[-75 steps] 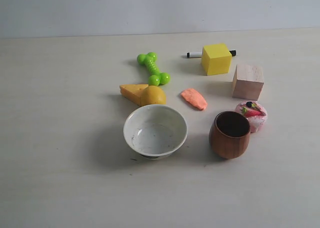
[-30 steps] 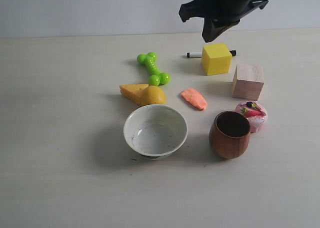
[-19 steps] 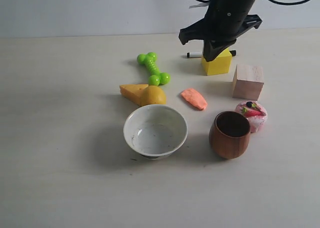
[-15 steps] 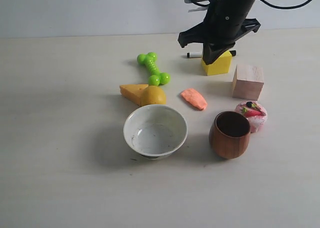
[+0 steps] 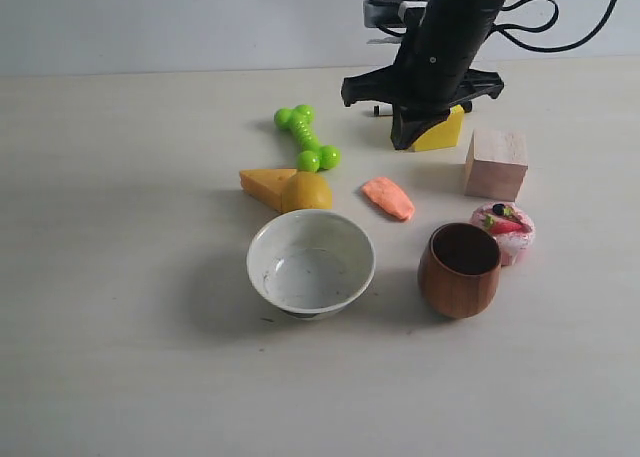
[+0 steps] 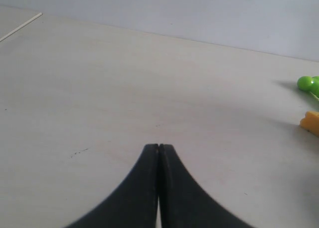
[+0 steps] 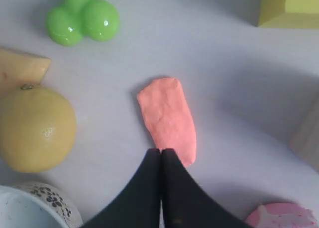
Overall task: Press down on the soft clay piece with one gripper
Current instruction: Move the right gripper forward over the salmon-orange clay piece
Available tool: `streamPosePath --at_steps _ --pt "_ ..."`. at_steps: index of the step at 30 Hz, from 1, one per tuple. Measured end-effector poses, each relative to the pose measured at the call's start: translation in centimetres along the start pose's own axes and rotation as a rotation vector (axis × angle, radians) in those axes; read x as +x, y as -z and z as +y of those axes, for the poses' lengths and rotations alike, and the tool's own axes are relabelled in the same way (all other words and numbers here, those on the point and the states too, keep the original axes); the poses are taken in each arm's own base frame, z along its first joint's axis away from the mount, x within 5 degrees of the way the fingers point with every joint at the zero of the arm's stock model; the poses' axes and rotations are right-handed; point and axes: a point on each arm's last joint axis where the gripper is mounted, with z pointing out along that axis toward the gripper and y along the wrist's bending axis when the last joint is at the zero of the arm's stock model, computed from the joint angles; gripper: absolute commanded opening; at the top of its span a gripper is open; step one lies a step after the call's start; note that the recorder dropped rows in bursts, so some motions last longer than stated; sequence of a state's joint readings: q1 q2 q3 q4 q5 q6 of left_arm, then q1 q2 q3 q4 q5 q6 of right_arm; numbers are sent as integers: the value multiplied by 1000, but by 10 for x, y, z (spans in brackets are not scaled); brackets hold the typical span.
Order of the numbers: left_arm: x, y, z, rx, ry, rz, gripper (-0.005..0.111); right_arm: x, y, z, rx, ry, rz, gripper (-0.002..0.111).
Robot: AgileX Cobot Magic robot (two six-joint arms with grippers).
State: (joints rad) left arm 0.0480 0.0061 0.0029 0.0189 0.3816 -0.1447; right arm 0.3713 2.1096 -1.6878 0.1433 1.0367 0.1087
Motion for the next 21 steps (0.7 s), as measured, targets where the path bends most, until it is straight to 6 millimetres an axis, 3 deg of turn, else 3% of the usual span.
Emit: streamPosePath --at_steps 13,21 --pt "0 0 0 0 0 0 0 3 -31 -6 48 -227 98 0" --pt "0 0 0 0 0 0 0 -16 -11 3 1 -310 40 0"
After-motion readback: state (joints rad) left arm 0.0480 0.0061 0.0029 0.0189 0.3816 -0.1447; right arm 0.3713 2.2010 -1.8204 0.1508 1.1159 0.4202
